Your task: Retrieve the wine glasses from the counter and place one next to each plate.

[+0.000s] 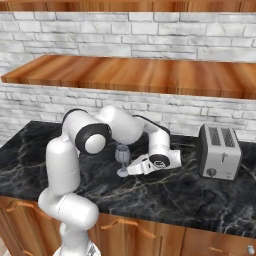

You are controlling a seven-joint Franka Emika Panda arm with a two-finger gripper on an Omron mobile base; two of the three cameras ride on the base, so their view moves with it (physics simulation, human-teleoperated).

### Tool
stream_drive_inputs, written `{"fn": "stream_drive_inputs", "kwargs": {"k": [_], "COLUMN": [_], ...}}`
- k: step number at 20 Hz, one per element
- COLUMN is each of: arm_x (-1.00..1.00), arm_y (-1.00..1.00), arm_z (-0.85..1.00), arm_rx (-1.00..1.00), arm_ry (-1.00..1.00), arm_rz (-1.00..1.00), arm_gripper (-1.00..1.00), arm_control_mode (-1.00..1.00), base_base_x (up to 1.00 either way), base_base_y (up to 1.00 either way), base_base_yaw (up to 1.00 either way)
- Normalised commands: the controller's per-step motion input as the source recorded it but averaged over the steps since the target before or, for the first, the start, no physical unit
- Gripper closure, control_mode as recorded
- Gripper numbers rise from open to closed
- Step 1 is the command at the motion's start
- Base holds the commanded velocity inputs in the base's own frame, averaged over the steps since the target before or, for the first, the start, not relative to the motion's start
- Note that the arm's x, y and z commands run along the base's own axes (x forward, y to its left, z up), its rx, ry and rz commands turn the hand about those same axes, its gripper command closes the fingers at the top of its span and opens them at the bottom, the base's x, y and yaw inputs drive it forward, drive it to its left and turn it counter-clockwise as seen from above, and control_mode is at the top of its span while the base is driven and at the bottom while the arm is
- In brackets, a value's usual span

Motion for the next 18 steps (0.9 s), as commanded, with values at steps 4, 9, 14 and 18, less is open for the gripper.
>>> {"fn": "stream_drive_inputs", "kwargs": {"k": [4, 9, 14, 18], "arm_x": [0.0, 0.0, 0.0, 0.0], "arm_y": [0.08, 0.12, 0.15, 0.08], "arm_z": [0.0, 0.0, -0.04, 0.0], "arm_rx": [0.0, 0.0, 0.0, 0.0], "arm_ry": [0.0, 0.0, 0.0, 0.0], "arm_rz": [0.0, 0.0, 0.0, 0.0], "arm_gripper": [-1.0, -1.0, -1.0, -1.0], "arm_control_mode": [-1.0, -1.0, -1.0, -1.0], "base_base_x": [0.0, 0.0, 0.0, 0.0], "base_base_y": [0.0, 0.0, 0.0, 0.0], "base_base_yaw": [0.0, 0.0, 0.0, 0.0]}}
